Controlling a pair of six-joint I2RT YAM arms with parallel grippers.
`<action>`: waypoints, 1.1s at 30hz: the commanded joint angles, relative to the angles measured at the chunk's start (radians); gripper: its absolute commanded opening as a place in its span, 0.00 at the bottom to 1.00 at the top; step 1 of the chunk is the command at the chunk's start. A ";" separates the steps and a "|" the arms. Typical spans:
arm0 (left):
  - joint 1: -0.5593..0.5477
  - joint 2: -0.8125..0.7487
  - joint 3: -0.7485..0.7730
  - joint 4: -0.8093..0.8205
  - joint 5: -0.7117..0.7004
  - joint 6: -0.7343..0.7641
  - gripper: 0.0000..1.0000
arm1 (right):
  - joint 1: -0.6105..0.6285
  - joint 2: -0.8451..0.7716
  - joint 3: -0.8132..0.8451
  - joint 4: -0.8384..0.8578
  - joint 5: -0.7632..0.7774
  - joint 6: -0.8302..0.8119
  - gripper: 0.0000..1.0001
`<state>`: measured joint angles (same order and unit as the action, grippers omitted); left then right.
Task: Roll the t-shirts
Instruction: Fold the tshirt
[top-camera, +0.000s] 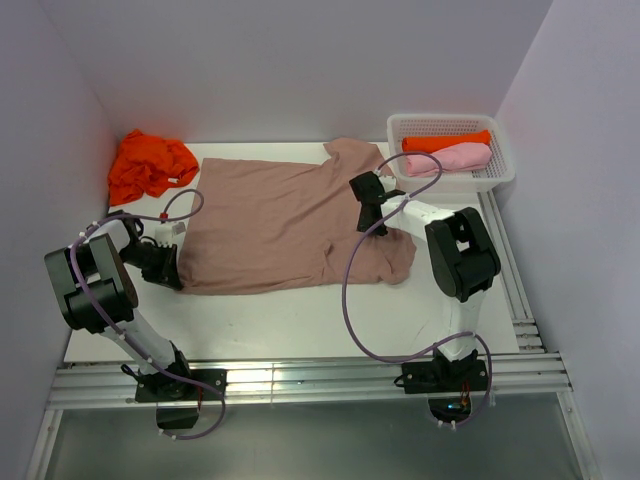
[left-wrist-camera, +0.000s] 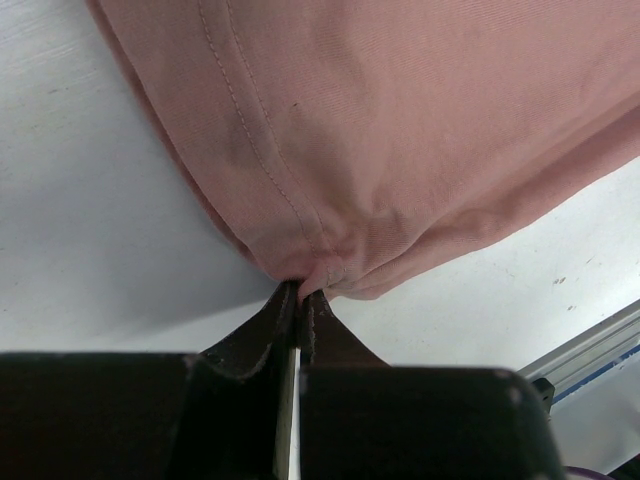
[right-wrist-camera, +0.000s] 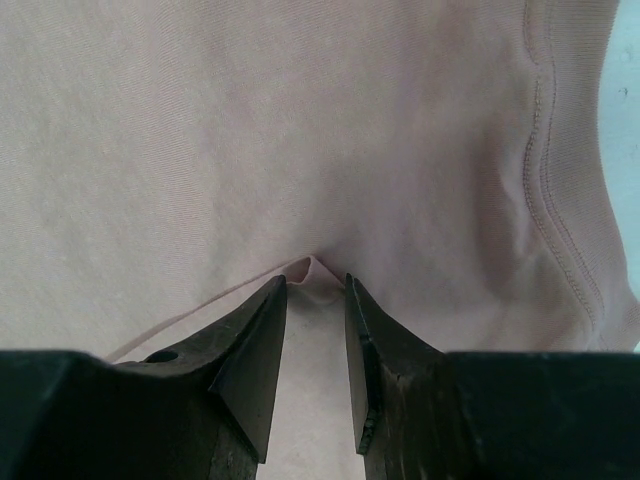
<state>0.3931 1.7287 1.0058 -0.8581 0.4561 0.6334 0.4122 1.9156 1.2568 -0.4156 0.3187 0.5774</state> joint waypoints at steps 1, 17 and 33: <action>-0.010 -0.023 -0.016 0.019 0.015 0.000 0.07 | -0.012 -0.013 0.013 0.006 0.023 -0.016 0.38; -0.020 -0.027 -0.016 0.019 0.019 0.000 0.07 | -0.015 -0.015 -0.023 0.034 -0.013 -0.010 0.35; -0.022 -0.049 -0.007 0.014 0.033 0.005 0.00 | -0.015 -0.174 -0.092 0.024 -0.010 0.022 0.00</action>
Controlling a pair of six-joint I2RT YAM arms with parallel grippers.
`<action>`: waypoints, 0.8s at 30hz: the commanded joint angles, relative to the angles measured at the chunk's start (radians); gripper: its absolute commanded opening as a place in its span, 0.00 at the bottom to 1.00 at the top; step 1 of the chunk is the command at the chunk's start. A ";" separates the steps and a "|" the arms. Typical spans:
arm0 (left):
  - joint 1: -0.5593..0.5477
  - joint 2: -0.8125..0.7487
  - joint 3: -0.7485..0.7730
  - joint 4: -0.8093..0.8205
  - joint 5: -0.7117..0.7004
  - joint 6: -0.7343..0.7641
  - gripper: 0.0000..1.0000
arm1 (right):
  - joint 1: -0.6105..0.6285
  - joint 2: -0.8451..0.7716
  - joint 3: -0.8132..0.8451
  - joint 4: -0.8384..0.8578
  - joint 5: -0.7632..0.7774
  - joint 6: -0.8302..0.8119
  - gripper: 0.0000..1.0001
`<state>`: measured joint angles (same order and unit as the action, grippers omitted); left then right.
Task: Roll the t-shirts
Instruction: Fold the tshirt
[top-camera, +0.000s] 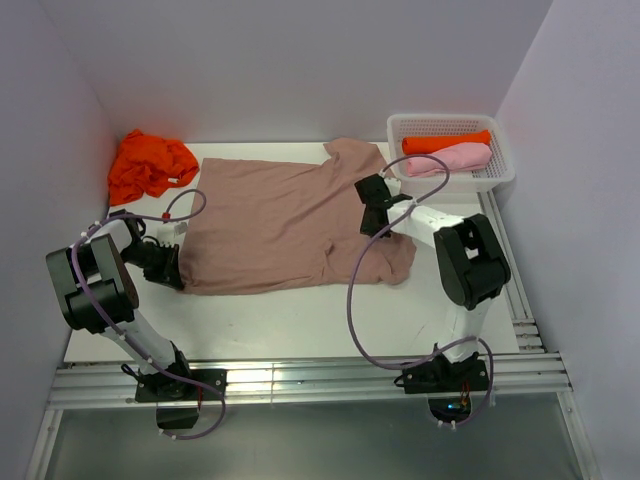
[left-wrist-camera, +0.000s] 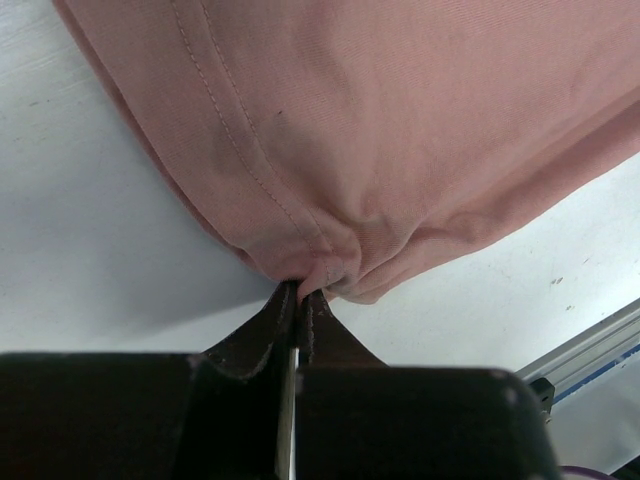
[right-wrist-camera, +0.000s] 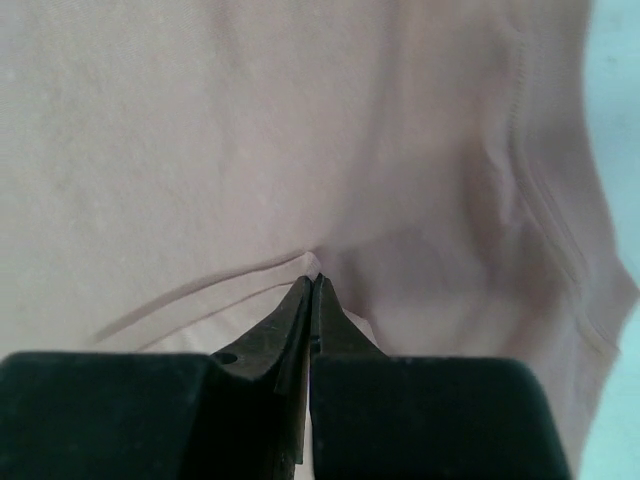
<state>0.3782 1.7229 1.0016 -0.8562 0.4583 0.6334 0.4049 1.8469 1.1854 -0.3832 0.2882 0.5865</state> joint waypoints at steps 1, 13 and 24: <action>-0.005 -0.048 -0.003 0.014 0.031 0.005 0.00 | -0.008 -0.127 -0.029 -0.011 0.023 0.021 0.00; -0.007 -0.114 -0.021 0.003 0.056 0.018 0.00 | 0.040 -0.566 -0.265 -0.055 0.088 0.128 0.00; -0.002 -0.216 -0.090 0.022 0.025 0.046 0.00 | 0.153 -0.932 -0.424 -0.178 0.169 0.272 0.00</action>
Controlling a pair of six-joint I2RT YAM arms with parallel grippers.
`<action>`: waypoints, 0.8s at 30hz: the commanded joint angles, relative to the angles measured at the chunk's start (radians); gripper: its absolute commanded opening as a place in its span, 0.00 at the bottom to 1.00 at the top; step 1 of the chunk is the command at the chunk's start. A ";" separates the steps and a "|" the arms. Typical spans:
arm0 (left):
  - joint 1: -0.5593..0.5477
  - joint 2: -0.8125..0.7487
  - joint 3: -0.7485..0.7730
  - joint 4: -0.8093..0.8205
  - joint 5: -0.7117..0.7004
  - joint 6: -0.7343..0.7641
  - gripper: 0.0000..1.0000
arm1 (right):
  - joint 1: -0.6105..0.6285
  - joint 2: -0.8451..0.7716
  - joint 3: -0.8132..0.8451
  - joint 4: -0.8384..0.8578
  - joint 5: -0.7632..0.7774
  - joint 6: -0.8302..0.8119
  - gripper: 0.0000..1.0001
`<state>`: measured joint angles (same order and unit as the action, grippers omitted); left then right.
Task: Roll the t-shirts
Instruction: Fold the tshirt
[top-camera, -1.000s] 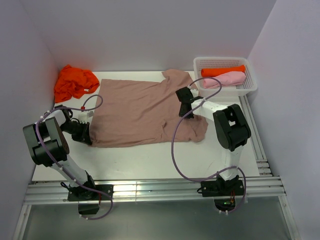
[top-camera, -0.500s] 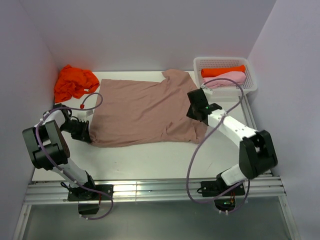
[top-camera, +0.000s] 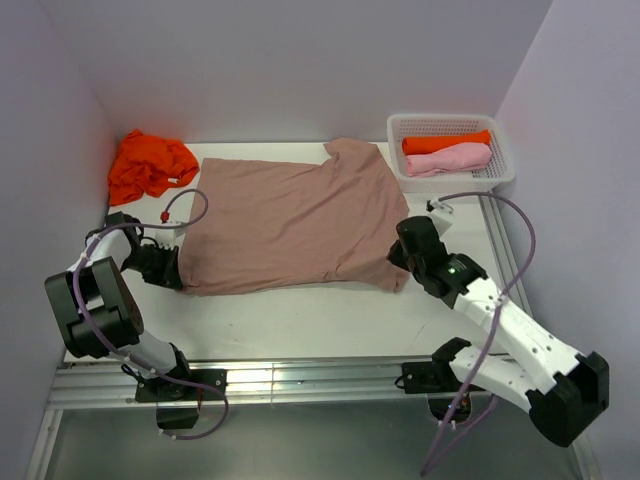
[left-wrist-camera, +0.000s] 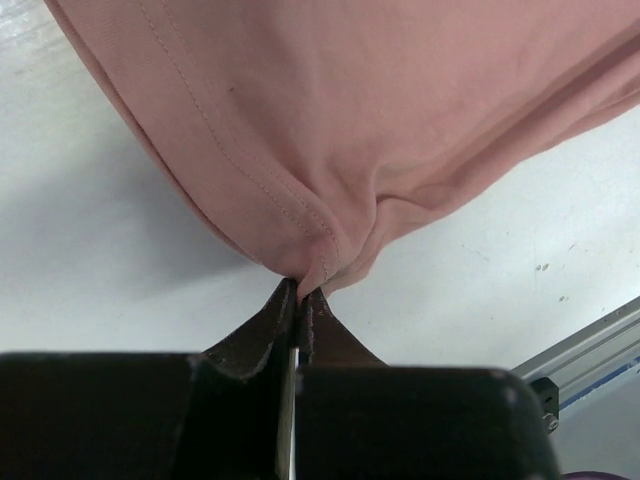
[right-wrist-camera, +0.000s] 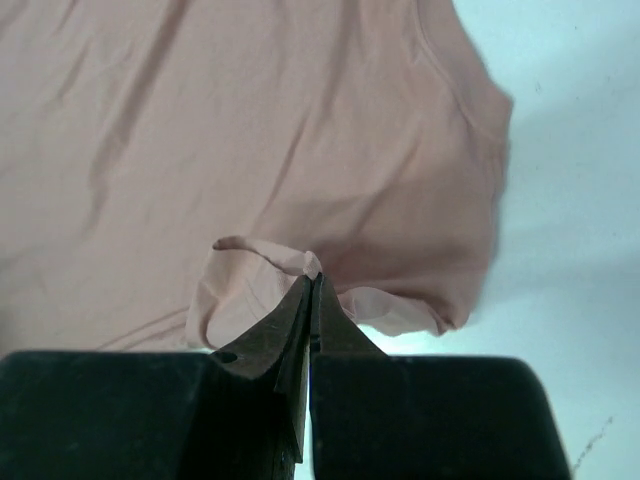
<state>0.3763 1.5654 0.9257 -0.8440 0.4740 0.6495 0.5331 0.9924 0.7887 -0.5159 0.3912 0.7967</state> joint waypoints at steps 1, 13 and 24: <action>-0.001 -0.064 -0.019 0.006 0.009 0.033 0.00 | 0.031 -0.122 -0.034 -0.055 0.067 0.070 0.00; 0.048 -0.111 -0.025 -0.013 -0.021 0.085 0.00 | 0.145 -0.293 -0.028 -0.190 0.138 0.144 0.00; 0.134 -0.117 -0.041 -0.087 -0.048 0.209 0.00 | 0.321 -0.258 0.070 -0.334 0.267 0.229 0.00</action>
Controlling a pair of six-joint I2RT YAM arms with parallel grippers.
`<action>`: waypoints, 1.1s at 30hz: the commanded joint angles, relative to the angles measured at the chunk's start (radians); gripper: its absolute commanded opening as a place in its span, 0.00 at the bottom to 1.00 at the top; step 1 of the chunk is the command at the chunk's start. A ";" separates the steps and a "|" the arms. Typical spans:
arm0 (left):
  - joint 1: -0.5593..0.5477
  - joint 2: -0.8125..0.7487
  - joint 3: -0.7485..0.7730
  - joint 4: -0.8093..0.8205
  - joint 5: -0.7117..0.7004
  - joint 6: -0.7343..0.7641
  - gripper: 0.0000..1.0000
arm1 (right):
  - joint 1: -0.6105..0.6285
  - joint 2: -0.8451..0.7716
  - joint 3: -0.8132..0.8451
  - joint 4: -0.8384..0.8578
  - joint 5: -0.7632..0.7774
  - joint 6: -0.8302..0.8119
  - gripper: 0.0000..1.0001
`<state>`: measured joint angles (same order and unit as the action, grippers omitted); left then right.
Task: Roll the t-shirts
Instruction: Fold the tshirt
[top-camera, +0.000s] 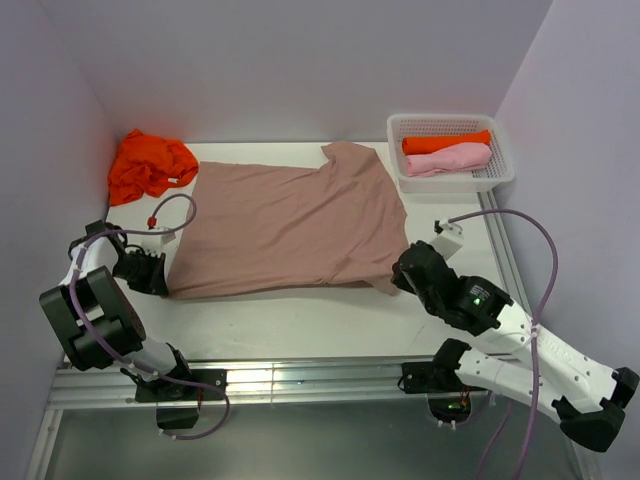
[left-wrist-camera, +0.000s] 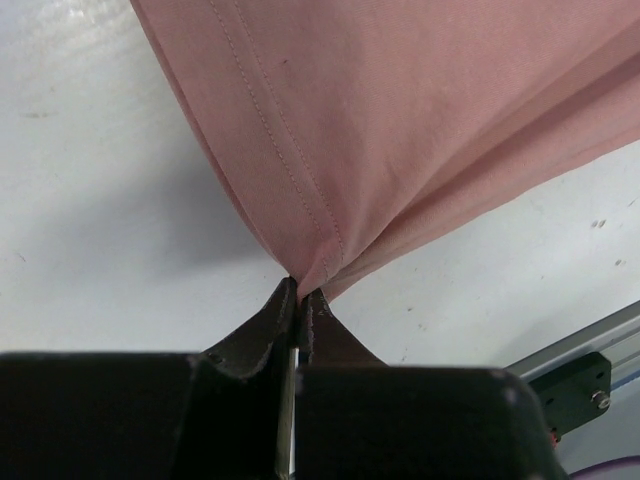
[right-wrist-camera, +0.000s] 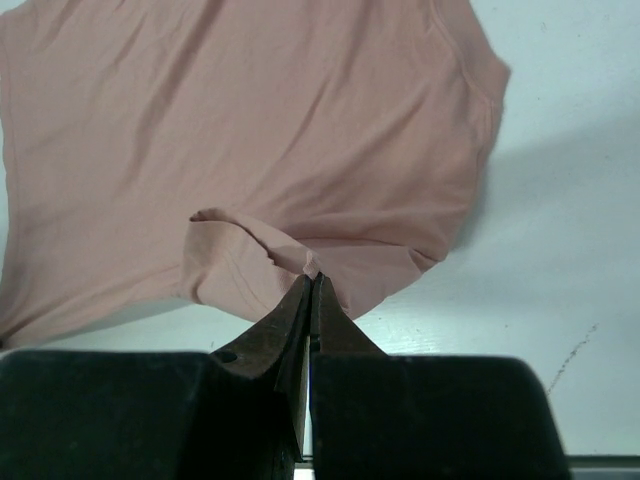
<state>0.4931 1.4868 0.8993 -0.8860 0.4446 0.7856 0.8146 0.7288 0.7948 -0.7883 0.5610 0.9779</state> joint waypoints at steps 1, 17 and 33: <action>0.025 -0.040 -0.014 -0.051 -0.023 0.082 0.00 | 0.055 0.006 0.070 -0.071 0.105 0.057 0.00; -0.001 0.030 0.153 -0.076 0.057 0.011 0.00 | 0.014 0.225 0.219 0.056 0.085 -0.175 0.00; -0.159 0.286 0.444 0.032 0.089 -0.258 0.00 | -0.331 0.523 0.310 0.346 -0.107 -0.427 0.00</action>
<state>0.3511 1.7485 1.2827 -0.8803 0.5072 0.5842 0.5045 1.2274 1.0443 -0.5163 0.4683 0.6159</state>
